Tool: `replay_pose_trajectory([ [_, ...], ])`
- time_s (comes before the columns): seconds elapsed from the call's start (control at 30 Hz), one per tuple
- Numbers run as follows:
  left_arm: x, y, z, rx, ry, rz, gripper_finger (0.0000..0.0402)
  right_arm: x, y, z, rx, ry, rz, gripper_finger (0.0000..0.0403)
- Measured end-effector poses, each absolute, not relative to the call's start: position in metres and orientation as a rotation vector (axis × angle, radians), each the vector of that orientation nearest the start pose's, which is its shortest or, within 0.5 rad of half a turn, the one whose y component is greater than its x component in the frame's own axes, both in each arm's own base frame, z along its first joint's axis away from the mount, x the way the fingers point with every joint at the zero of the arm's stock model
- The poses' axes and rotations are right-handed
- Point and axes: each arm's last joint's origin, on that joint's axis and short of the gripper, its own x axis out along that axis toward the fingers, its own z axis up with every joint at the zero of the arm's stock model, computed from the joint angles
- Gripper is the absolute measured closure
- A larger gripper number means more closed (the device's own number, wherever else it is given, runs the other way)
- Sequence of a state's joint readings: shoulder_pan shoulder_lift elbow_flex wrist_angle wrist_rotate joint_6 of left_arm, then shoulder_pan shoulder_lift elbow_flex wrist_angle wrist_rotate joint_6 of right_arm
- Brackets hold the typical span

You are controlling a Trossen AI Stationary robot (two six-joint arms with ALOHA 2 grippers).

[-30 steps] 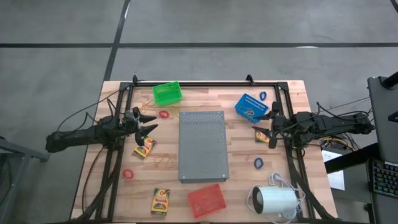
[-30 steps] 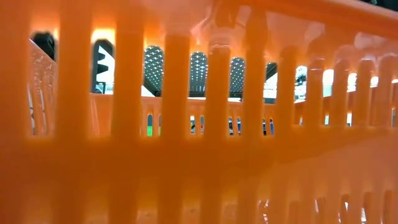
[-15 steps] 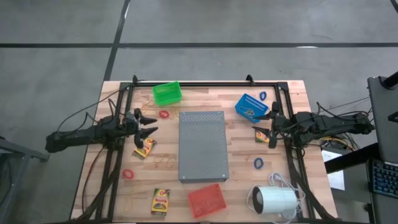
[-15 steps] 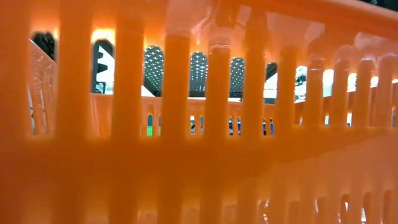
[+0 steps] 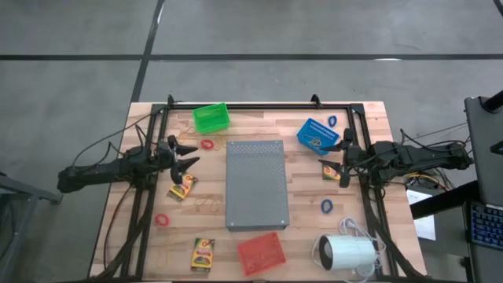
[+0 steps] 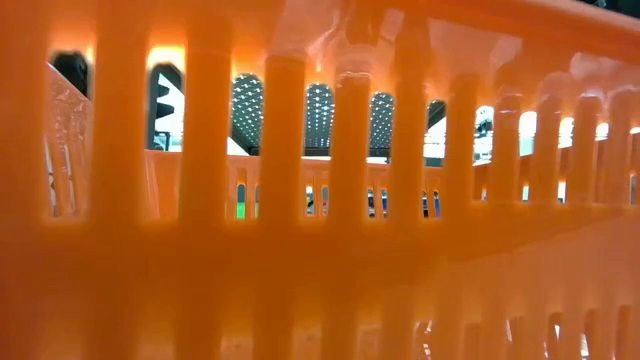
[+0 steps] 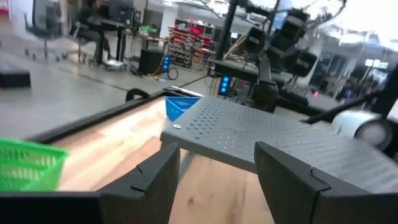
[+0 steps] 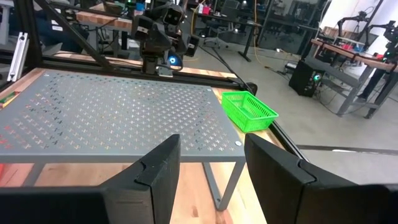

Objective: Pick & Place Office Desk Supplies
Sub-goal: Put the yellow rubber band into the blue basket

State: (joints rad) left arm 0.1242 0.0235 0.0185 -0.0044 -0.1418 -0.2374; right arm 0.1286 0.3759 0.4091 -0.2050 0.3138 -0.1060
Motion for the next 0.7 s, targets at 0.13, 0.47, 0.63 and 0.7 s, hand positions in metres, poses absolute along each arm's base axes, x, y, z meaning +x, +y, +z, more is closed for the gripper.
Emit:
replay_pose_trajectory([
  [0.13,0.096,0.018,0.169,-0.197,-0.037,0.335,0.0193,0.111,0.005,0.252,-0.143,0.178,-0.176,0.0225],
  [0.47,0.095,0.023,0.185,-0.207,-0.022,0.503,0.0192,0.111,0.005,0.252,-0.143,0.178,-0.176,0.0225],
  [0.63,0.104,0.025,0.204,-0.239,0.09,0.577,0.0192,0.111,0.005,0.252,-0.144,0.177,-0.176,0.0225],
  [0.7,0.111,0.027,0.211,-0.267,0.158,0.616,0.0192,0.111,0.005,0.252,-0.143,0.177,-0.176,0.0225],
])
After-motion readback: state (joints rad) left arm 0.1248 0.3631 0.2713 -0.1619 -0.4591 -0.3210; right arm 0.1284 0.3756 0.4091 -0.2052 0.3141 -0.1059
